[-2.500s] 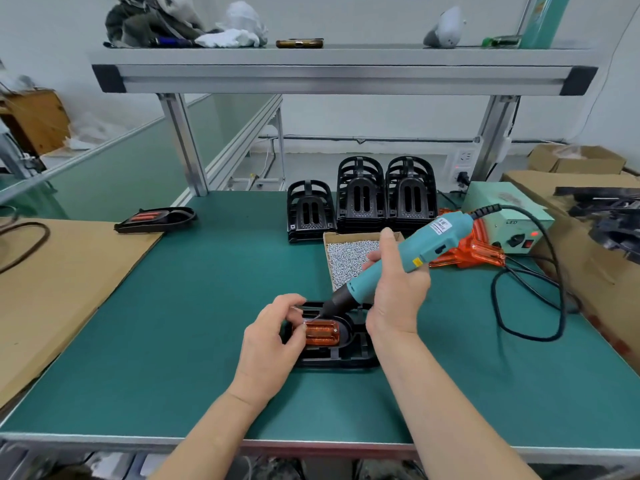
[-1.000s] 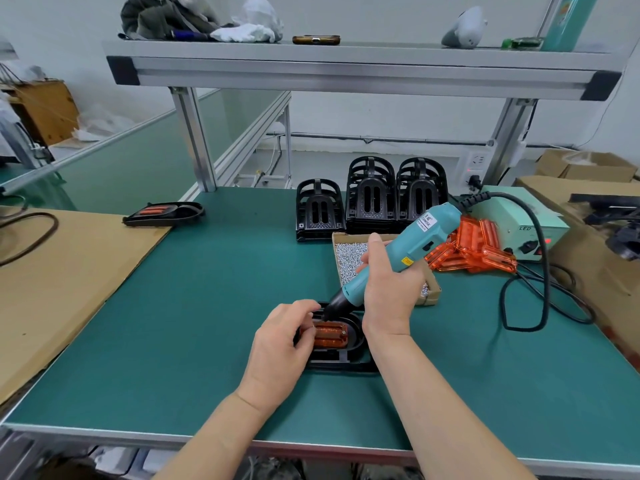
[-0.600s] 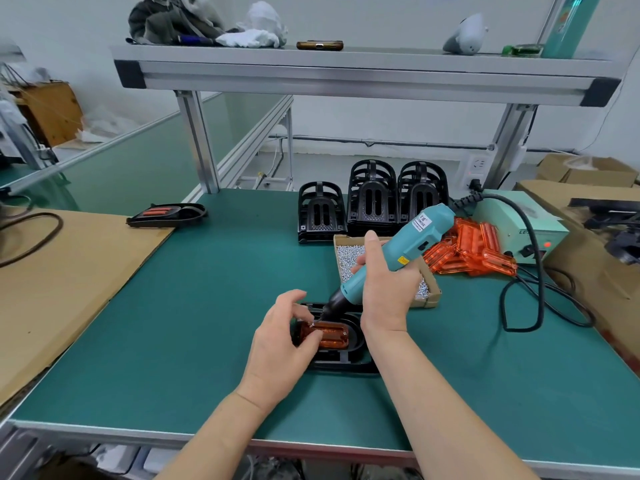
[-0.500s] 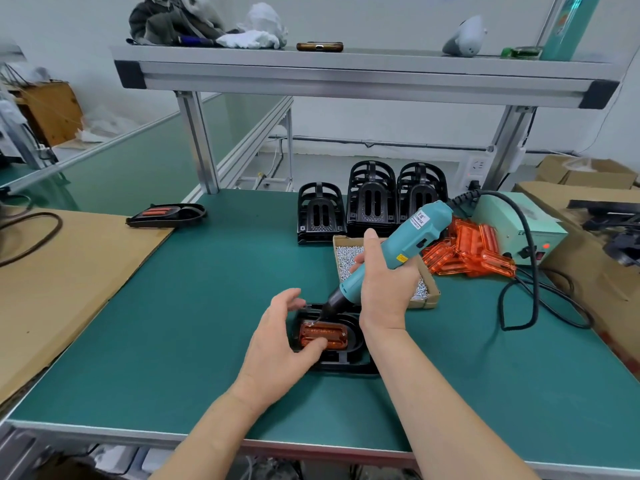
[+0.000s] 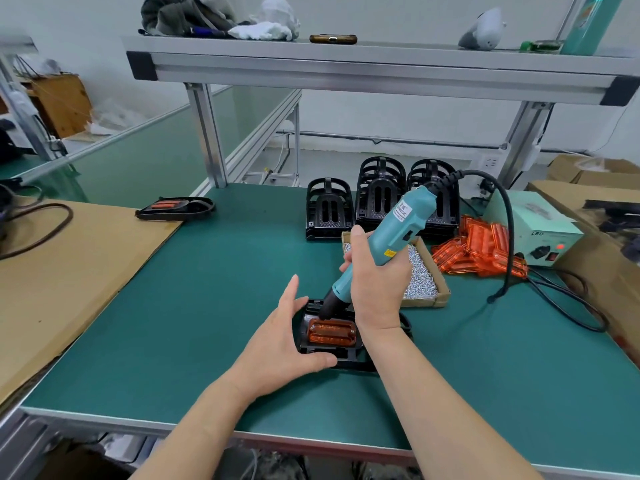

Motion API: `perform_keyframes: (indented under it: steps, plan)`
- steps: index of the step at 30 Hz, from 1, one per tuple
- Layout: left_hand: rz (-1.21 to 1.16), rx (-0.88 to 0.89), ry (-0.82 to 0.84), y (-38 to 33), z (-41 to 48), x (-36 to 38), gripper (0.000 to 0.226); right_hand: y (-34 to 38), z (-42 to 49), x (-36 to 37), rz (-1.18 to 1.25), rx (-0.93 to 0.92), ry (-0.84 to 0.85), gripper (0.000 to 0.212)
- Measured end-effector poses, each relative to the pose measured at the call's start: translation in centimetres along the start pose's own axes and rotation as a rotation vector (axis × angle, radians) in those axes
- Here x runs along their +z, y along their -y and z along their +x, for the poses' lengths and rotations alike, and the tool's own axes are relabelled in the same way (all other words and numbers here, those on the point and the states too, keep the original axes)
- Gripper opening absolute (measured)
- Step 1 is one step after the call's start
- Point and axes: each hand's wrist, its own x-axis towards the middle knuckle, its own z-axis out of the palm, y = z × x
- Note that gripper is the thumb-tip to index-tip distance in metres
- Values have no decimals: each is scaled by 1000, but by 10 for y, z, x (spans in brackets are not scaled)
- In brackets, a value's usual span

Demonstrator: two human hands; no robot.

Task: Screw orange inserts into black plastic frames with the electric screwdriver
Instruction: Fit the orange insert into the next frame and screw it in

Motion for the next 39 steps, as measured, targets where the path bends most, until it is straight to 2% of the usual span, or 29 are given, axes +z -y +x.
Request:
perform_keyframes:
  steps: [11,17,33,39]
  plan:
    - [21,6,-3,-1,0,-1,135,-1,2,2,-38,-22,19,31]
    - [25,4,-8,-1,0,0,136,-1,2,3,-43,-24,32,26]
    - [40,26,-10,-3,0,-1,135,-5,3,9,-113,-56,49,41]
    - [27,22,-10,-1,0,0,136,-5,2,12,-158,-75,84,35]
